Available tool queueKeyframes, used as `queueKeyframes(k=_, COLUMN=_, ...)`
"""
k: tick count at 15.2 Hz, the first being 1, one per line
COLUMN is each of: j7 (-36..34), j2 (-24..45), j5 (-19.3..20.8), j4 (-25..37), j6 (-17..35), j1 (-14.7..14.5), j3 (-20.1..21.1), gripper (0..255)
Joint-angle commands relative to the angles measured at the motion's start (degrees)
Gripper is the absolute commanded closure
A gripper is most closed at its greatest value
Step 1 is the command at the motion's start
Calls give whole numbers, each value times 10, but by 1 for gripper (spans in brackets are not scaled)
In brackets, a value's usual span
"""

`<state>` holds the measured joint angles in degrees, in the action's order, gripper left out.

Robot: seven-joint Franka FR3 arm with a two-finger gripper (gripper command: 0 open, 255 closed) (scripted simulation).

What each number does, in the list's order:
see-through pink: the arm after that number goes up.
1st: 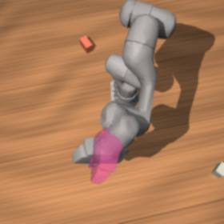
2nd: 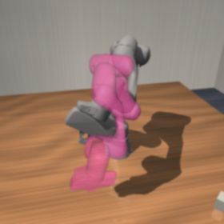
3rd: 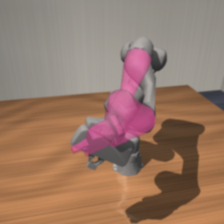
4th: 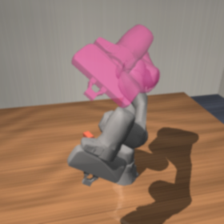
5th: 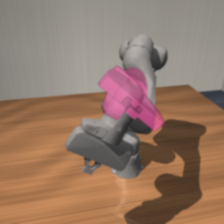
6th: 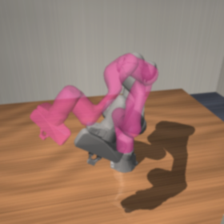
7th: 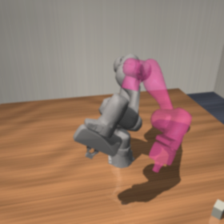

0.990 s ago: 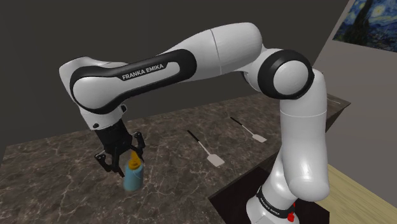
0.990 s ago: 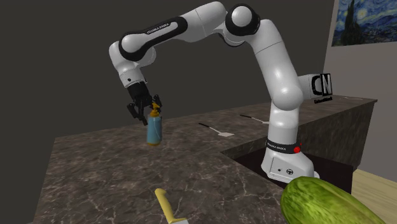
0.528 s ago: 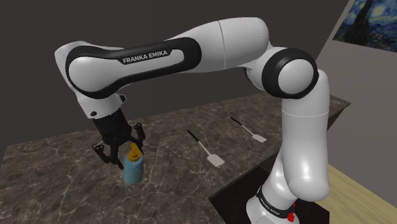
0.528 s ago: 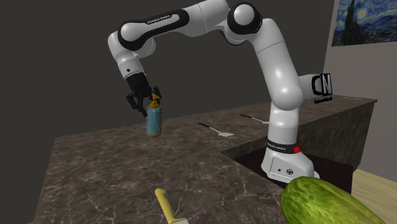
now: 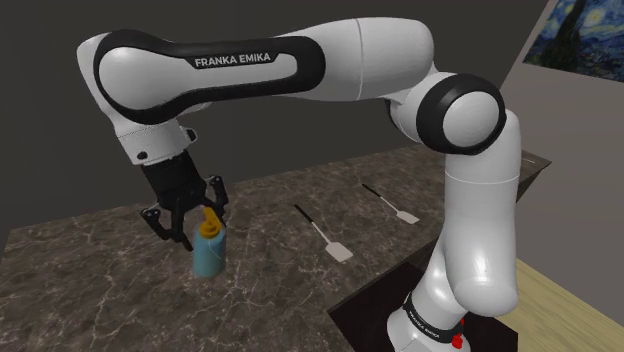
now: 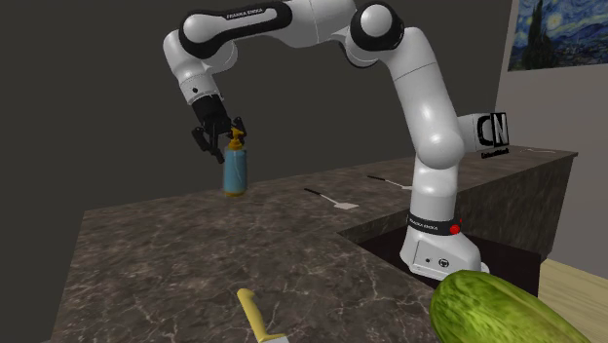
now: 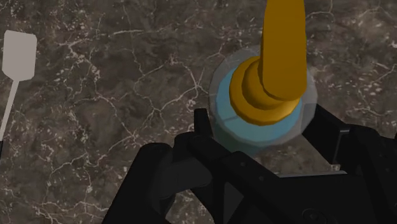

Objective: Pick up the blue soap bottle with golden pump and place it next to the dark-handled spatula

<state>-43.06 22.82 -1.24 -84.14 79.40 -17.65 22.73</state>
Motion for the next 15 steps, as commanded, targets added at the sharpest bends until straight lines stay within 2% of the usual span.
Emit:
queueKeyframes(k=1, j7=-2, j2=-2, j5=-1, j4=14, j6=-16, j1=-1, j3=1, gripper=255)
queueKeyframes(k=15, j7=-18, j2=10, j5=-2, j4=139, j6=-128, j1=-11, j3=4, gripper=255)
